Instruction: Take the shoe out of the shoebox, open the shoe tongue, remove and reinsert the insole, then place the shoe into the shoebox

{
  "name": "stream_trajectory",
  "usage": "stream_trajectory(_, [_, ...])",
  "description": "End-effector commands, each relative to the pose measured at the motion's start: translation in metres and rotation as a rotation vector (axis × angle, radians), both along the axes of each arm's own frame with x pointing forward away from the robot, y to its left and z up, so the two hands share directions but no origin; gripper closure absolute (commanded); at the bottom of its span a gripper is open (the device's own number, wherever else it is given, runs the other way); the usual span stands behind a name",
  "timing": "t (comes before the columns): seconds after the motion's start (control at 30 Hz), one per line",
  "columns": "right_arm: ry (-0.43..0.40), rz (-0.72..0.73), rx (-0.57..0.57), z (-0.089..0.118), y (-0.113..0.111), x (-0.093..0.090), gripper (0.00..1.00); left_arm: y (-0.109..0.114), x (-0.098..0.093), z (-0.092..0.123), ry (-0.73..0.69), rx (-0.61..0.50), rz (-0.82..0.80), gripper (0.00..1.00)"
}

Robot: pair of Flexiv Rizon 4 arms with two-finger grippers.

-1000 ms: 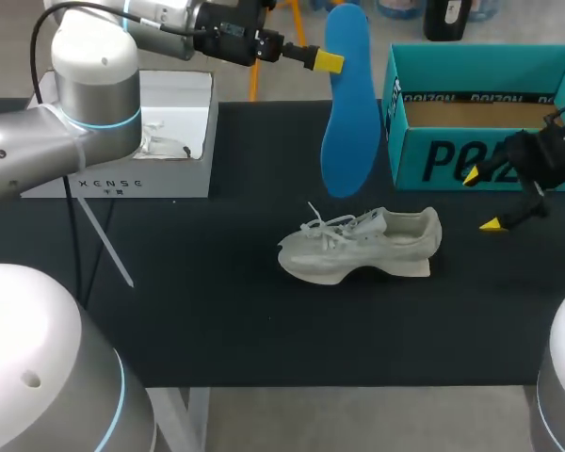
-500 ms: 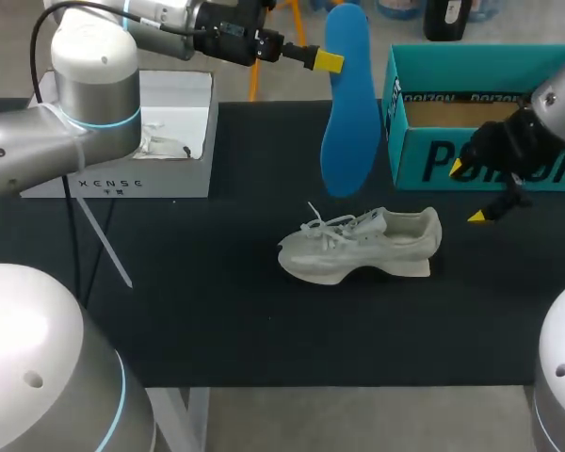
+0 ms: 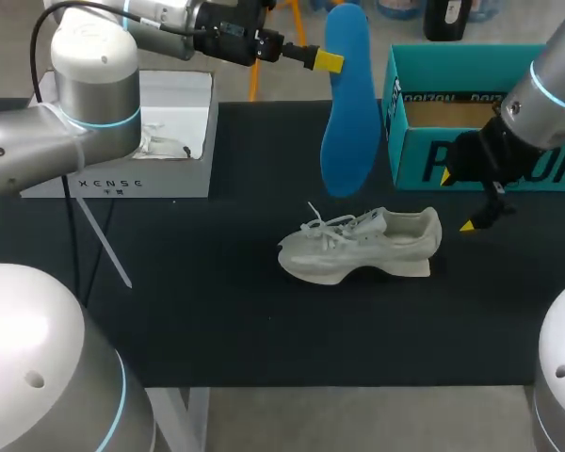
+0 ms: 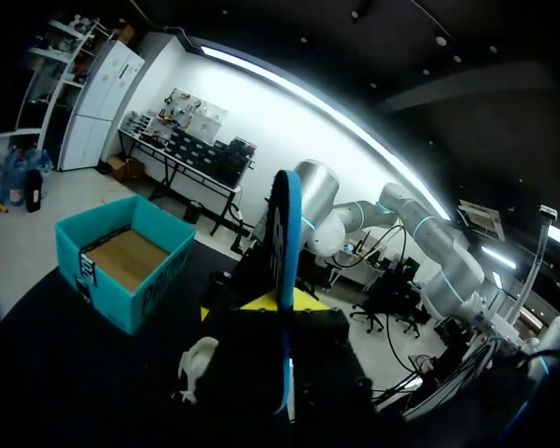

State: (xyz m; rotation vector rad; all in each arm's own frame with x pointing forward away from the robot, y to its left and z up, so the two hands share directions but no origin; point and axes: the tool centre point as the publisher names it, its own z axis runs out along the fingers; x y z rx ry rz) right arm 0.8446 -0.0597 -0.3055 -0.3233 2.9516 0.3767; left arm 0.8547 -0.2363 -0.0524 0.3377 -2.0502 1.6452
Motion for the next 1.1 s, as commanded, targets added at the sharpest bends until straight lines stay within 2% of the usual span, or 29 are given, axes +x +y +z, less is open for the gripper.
stream_trajectory(0.03, [0.002,-0.001,-0.011,-0.001,0.002,0.002,0.00,-0.001,0.001,0.000,0.000,0.000,-0.002,1.00])
stream_trajectory(0.37, [0.002,-0.001,-0.011,-0.001,0.002,0.002,0.00,0.004,-0.018,0.018,0.000,-0.024,0.007,1.00])
stream_trajectory(0.73, [0.002,-0.001,-0.011,-0.001,0.002,0.002,0.00,0.011,-0.015,0.013,0.033,-0.033,0.022,1.00])
stream_trajectory(1.1, [0.004,-0.026,-0.042,-0.003,0.037,0.028,0.00,0.011,-0.015,0.013,0.033,-0.033,0.022,1.00])
